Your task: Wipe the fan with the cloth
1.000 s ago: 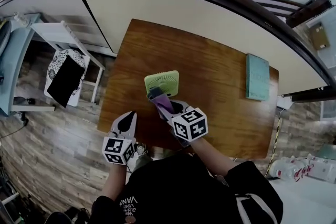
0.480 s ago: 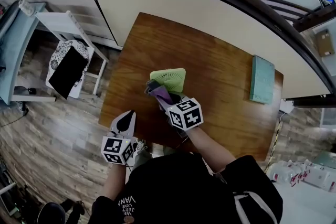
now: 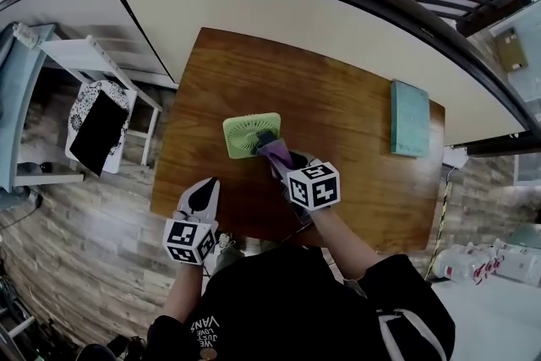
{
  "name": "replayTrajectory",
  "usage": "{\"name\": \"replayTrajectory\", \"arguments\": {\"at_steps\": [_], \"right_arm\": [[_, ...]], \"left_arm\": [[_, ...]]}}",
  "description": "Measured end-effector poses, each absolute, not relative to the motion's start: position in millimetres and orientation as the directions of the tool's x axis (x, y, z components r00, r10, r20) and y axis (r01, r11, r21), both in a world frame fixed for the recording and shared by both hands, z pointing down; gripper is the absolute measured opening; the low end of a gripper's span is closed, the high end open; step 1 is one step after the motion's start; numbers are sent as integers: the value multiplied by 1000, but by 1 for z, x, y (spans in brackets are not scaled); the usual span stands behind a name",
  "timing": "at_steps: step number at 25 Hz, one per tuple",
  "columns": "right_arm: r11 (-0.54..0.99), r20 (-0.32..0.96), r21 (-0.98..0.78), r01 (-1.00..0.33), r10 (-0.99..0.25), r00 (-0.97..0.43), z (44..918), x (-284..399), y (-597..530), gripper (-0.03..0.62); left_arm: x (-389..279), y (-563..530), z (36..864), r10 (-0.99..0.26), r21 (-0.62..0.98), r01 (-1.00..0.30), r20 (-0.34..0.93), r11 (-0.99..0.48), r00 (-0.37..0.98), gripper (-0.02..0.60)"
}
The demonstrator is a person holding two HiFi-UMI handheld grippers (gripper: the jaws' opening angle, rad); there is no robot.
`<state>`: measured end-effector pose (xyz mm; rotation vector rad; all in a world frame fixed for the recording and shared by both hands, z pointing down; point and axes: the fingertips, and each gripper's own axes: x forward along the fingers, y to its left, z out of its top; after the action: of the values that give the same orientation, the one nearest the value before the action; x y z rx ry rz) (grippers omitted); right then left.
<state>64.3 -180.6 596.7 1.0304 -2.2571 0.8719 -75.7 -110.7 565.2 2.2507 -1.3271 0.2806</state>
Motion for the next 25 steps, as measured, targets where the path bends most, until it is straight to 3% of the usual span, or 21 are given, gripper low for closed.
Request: {"name": "replayTrajectory", "arguments": {"at_steps": [13, 20, 25], "right_arm": [[382, 688, -316, -869, -539, -487, 603, 106, -185, 98], [428, 643, -338, -838, -545, -538, 585, 87, -168, 98], [518, 621, -375, -768, -475, -624, 581, 50, -147, 98]], "left_arm": [[-64, -115, 563, -731, 329, -842, 421, -428, 536, 12], [-72, -110, 564, -737, 329, -845, 418, -422, 531, 12], [-81, -105, 561, -748, 328, -853, 417, -406, 516, 12]]}}
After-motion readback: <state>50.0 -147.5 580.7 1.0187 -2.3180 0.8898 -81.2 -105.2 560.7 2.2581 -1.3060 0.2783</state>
